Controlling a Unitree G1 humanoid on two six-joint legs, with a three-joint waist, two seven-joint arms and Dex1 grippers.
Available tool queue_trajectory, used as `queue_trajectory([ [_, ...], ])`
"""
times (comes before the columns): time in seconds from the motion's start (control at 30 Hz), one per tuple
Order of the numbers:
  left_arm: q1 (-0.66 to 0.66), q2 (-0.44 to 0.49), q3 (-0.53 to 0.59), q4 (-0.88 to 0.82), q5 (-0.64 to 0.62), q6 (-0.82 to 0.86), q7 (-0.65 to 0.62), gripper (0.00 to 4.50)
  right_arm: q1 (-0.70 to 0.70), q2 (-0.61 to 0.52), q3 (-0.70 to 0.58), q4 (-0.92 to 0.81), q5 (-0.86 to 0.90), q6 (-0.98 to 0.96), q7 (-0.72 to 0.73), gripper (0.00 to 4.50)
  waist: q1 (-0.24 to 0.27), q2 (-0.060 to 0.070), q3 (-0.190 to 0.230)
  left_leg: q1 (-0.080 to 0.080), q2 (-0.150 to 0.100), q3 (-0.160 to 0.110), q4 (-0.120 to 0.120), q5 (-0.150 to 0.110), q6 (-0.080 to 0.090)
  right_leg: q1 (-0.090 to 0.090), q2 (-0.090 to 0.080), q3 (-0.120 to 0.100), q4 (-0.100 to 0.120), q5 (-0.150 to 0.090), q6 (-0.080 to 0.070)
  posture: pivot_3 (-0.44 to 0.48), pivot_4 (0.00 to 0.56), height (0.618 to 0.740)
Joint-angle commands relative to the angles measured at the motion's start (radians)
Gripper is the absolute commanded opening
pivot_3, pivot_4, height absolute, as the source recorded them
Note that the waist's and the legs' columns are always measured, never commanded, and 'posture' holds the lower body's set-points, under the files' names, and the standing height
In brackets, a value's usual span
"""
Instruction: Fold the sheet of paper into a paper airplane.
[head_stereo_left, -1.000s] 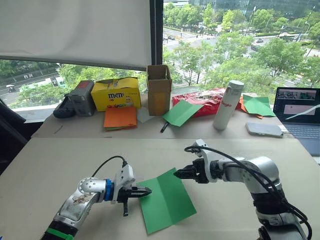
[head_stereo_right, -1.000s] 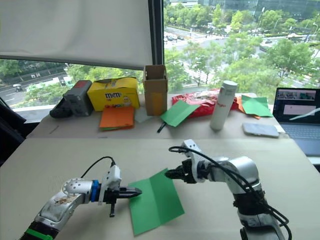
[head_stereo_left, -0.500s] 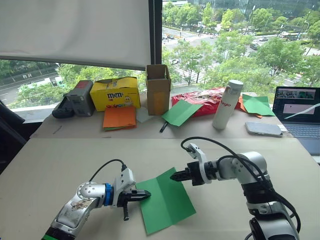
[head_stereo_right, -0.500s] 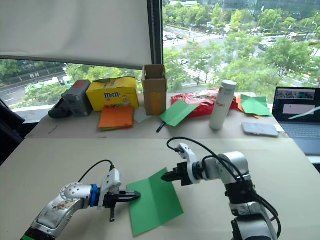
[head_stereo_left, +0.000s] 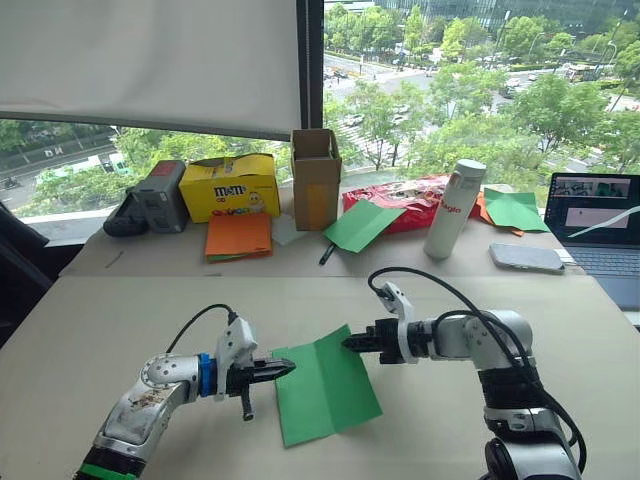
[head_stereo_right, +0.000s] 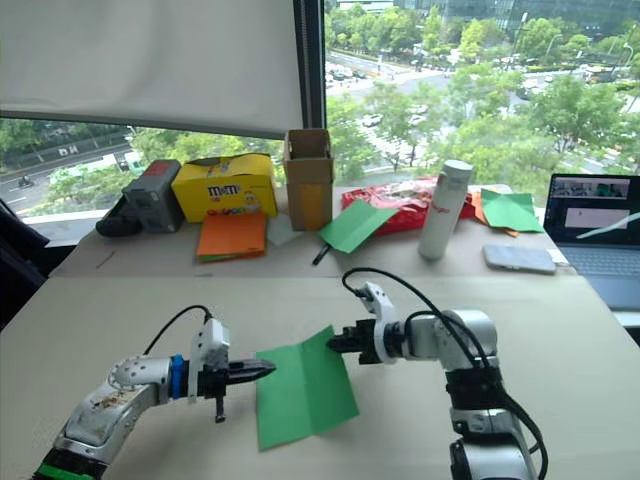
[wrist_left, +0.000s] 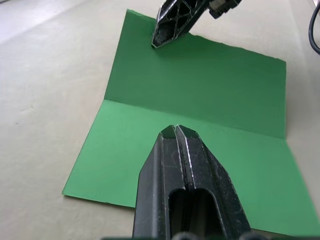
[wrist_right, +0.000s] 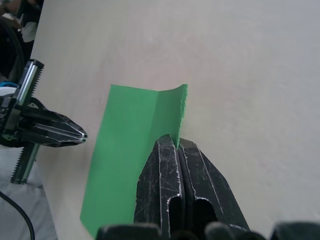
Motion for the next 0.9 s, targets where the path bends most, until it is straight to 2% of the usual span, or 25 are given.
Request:
queue_trajectory([
  [0.03,-0.014,-0.013,0.012,-0.007,-0.015,-0.011,0.005,0.00,0.025,0.030,-0.080,-0.115,-0.012,0.041,-0.087,0.03,-0.002,0.000,0.000,0.000,0.000,0.000,0.000,0.000,0.000,0.000,0.000,0.000,0.000,0.000,0.000,0.000,0.150,0.740],
  [0.17,-0.004,-0.033,-0.025,0.003,0.016,-0.029,0.011,0.00,0.068,0.110,-0.148,-0.234,-0.046,0.073,-0.195,0.03,-0.007,0.001,0.000,0.000,0.000,0.000,-0.001,0.001,-0.001,-0.001,0.001,0.000,0.001,0.000,0.000,0.000,0.150,0.740],
  [0.33,0.009,-0.059,-0.065,0.014,0.053,-0.048,0.030,0.00,0.115,0.192,-0.160,-0.375,-0.078,0.106,-0.279,0.03,-0.006,0.001,-0.001,0.000,-0.001,0.000,-0.001,0.001,-0.001,-0.002,0.001,0.000,0.002,0.000,0.000,0.000,0.150,0.740],
  [0.43,0.017,-0.065,-0.089,0.027,0.078,-0.070,0.035,0.00,0.151,0.150,-0.057,-0.468,-0.073,0.065,-0.267,0.03,-0.007,0.001,-0.001,0.000,-0.002,0.000,-0.002,0.001,-0.001,-0.002,0.002,-0.001,0.003,0.000,0.000,0.000,0.150,0.740],
  [0.6,0.033,-0.064,-0.121,0.006,0.093,-0.091,0.023,0.00,0.210,-0.029,0.177,-0.548,-0.162,-0.133,-0.241,0.03,-0.007,0.001,0.000,0.001,-0.005,0.000,-0.002,0.001,-0.001,-0.002,0.002,-0.001,0.002,0.000,0.000,0.000,0.150,0.740],
  [0.77,0.034,-0.068,-0.128,0.007,0.097,-0.098,0.027,0.00,0.249,-0.202,0.396,-0.560,-0.293,-0.350,-0.196,0.03,-0.006,0.001,0.000,0.001,-0.005,0.000,-0.001,0.001,-0.001,-0.002,0.003,-0.002,-0.001,0.000,0.000,0.000,0.150,0.740],
  [0.9,0.038,-0.067,-0.132,0.009,0.100,-0.100,0.027,0.00,0.270,-0.214,0.437,-0.543,-0.330,-0.431,-0.181,0.03,-0.007,0.000,0.000,0.001,-0.004,0.000,-0.001,0.001,-0.001,-0.001,0.004,-0.002,-0.001,0.000,0.000,0.000,0.150,0.740],
])
